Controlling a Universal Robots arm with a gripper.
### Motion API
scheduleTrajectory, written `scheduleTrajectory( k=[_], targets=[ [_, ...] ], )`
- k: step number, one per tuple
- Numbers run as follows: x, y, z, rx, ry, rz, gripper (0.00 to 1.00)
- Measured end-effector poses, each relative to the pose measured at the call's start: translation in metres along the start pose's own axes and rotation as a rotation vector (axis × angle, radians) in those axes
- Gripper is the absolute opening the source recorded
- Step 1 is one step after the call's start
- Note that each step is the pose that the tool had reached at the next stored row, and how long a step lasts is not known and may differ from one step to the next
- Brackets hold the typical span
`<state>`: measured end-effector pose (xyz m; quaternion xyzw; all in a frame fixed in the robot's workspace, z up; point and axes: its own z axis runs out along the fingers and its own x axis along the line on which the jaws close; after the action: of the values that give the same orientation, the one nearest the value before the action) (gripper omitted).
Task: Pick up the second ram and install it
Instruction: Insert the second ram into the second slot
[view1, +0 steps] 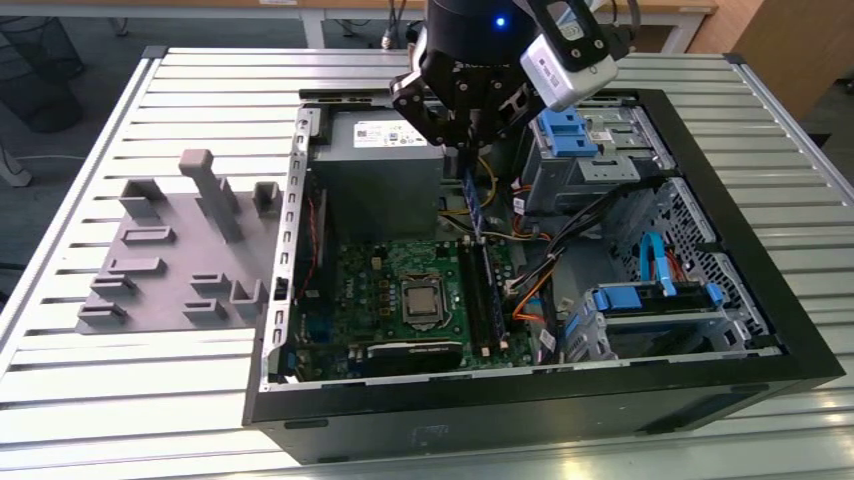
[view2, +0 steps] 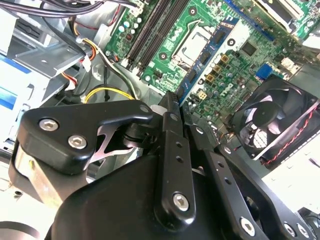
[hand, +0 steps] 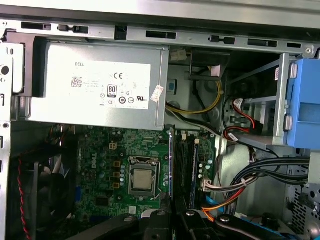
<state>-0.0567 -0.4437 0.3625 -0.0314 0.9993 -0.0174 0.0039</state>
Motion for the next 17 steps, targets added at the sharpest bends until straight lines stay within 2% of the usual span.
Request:
scheduleTrajectory(
  k=[17],
  targets=[
    [-0.0017,-0.0015,0.0032,0.0002,0.0009,0.025,0.14]
  ],
)
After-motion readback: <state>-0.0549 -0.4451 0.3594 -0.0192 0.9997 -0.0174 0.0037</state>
